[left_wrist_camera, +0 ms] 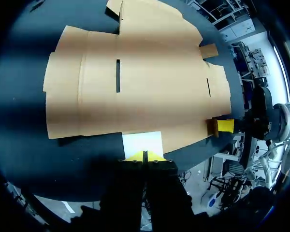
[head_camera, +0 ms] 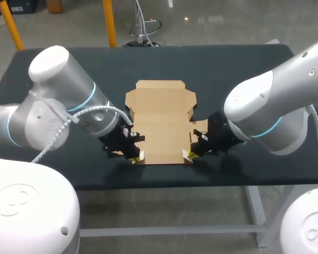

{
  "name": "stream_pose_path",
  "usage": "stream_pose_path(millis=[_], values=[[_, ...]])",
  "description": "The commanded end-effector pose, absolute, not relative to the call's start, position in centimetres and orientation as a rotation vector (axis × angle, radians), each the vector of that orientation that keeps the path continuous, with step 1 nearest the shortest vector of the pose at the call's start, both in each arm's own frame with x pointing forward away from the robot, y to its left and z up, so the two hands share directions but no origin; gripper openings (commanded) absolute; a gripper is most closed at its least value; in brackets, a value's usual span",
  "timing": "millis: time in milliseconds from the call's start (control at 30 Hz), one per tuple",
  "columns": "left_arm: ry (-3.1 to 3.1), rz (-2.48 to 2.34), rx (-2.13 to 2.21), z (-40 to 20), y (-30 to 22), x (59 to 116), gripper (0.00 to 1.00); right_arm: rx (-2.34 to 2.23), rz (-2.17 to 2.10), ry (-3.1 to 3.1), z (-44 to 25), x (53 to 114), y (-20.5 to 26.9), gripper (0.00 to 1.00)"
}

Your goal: Assemble the packaging by folding the flat box into shape, placing the metal phone stand inside, and closing the box properly

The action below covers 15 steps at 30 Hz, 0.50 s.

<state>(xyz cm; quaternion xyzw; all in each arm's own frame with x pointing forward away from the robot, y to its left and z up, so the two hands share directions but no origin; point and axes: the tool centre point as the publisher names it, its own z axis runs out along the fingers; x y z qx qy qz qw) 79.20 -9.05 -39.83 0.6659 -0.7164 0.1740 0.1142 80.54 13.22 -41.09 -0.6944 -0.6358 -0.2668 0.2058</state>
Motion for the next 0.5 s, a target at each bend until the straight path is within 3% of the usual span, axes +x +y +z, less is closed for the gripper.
stream_pose_path(millis=[33, 500], values=[[-2.115, 0.523, 1.968, -40.3, -9.6, 78.9, 0.0, -1.989, -0.689, -1.817, -41.3, 80.4, 14.2, 0.0], [-2.161, 0.53, 1.997, -41.7, -10.5, 78.8, 0.0, -2.021, -0.648, -1.845, -42.4, 80.3, 14.1, 0.0]])
